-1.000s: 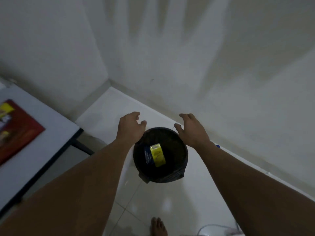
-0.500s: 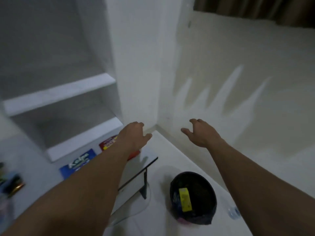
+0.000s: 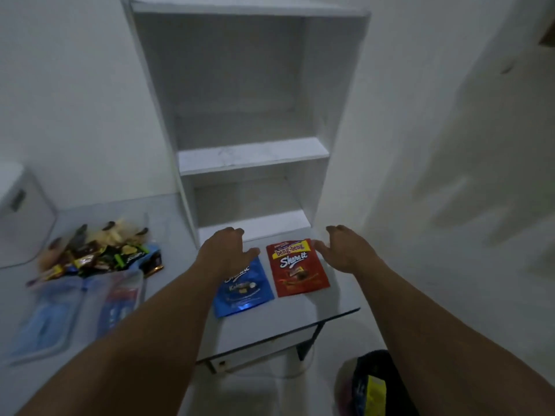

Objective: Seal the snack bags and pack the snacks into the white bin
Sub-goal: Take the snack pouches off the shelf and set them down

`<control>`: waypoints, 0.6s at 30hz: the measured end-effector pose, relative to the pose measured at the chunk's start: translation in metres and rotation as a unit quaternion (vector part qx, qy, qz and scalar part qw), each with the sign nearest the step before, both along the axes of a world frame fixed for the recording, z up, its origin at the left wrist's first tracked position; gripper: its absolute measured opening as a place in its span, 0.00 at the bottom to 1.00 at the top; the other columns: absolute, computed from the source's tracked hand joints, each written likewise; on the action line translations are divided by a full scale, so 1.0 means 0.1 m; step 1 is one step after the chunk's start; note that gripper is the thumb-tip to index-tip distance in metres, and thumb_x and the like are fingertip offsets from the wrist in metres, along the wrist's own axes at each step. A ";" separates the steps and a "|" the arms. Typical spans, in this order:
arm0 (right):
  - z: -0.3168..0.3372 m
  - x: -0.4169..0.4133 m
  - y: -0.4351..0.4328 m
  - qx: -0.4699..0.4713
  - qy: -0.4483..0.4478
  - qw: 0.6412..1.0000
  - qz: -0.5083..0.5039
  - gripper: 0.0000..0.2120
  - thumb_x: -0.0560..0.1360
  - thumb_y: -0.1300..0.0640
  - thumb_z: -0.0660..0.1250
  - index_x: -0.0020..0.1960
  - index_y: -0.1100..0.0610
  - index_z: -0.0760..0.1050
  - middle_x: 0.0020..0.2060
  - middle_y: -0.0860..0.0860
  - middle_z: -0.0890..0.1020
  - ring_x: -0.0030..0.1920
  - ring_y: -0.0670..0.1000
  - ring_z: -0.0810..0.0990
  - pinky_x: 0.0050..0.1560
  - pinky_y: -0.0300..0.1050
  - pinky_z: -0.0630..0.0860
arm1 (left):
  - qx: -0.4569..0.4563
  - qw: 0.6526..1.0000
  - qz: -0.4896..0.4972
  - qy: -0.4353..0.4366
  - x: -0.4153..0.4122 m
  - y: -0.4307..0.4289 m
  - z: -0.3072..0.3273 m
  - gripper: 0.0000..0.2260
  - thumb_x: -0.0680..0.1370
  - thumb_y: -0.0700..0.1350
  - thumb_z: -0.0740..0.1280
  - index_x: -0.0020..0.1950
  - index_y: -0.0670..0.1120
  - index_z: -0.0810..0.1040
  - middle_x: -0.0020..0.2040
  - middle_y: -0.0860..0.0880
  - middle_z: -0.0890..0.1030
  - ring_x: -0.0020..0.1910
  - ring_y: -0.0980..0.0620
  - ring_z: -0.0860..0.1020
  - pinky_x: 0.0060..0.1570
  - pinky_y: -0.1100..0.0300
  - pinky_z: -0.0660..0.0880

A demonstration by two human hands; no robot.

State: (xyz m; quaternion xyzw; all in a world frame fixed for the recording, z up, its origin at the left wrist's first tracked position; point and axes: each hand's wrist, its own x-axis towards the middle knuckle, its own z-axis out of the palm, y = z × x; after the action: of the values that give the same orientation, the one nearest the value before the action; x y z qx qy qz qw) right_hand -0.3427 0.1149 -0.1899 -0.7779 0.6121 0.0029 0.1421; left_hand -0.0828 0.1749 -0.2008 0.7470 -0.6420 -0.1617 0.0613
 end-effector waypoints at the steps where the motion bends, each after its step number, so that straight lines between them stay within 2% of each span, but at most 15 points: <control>1: -0.10 0.08 -0.11 0.006 -0.004 1.000 0.014 0.32 0.80 0.37 0.55 0.70 0.62 0.68 0.66 0.60 0.74 0.67 0.60 0.73 0.63 0.53 0.72 | 0.008 1.000 0.018 0.003 0.07 -0.02 -0.09 0.33 0.77 0.63 0.62 0.76 0.44 0.64 0.73 0.42 0.69 0.71 0.44 0.68 0.68 0.49 0.68; 3: -0.29 0.22 -0.32 0.019 -0.014 0.999 0.041 0.31 0.80 0.37 0.56 0.69 0.61 0.69 0.63 0.60 0.76 0.65 0.60 0.74 0.62 0.53 0.73 | 0.026 0.998 0.053 0.009 0.19 -0.07 -0.25 0.33 0.77 0.63 0.63 0.75 0.44 0.66 0.71 0.42 0.71 0.69 0.43 0.70 0.66 0.49 0.70; 9: -0.94 0.42 -0.81 0.071 -0.012 0.993 0.095 0.31 0.80 0.39 0.58 0.72 0.60 0.67 0.65 0.58 0.73 0.66 0.59 0.73 0.64 0.55 0.73 | 0.068 0.989 0.127 0.024 0.32 -0.29 -0.84 0.33 0.76 0.63 0.64 0.74 0.43 0.67 0.69 0.41 0.73 0.67 0.42 0.72 0.66 0.49 0.70; 13: -1.31 0.41 -1.03 0.082 -0.014 0.989 0.118 0.28 0.79 0.40 0.60 0.69 0.60 0.70 0.62 0.58 0.74 0.65 0.59 0.73 0.63 0.54 0.72 | 0.096 0.984 0.147 0.028 0.27 -0.39 -1.17 0.29 0.75 0.61 0.66 0.69 0.44 0.72 0.63 0.41 0.76 0.61 0.41 0.75 0.60 0.49 0.74; 15: -1.43 0.41 -1.12 0.090 -0.010 0.987 0.130 0.28 0.79 0.41 0.61 0.71 0.58 0.69 0.65 0.59 0.73 0.67 0.60 0.71 0.66 0.55 0.71 | 0.100 0.983 0.151 0.024 0.26 -0.42 -1.30 0.28 0.75 0.60 0.67 0.68 0.44 0.73 0.60 0.41 0.76 0.59 0.41 0.75 0.58 0.48 0.75; 18: -1.58 0.39 -1.23 0.097 -0.005 0.984 0.149 0.29 0.78 0.40 0.61 0.72 0.57 0.68 0.66 0.60 0.72 0.69 0.61 0.69 0.68 0.58 0.69 | 0.110 0.981 0.157 0.012 0.25 -0.46 -1.45 0.29 0.74 0.59 0.70 0.70 0.45 0.72 0.62 0.41 0.74 0.60 0.41 0.73 0.59 0.46 0.74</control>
State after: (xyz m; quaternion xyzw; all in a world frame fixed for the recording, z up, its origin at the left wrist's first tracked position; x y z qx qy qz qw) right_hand -0.3033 -0.0081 -0.3480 -0.8428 0.4857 0.0790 0.2178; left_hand -0.0580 0.1288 -0.3453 0.8387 -0.4940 -0.2288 0.0111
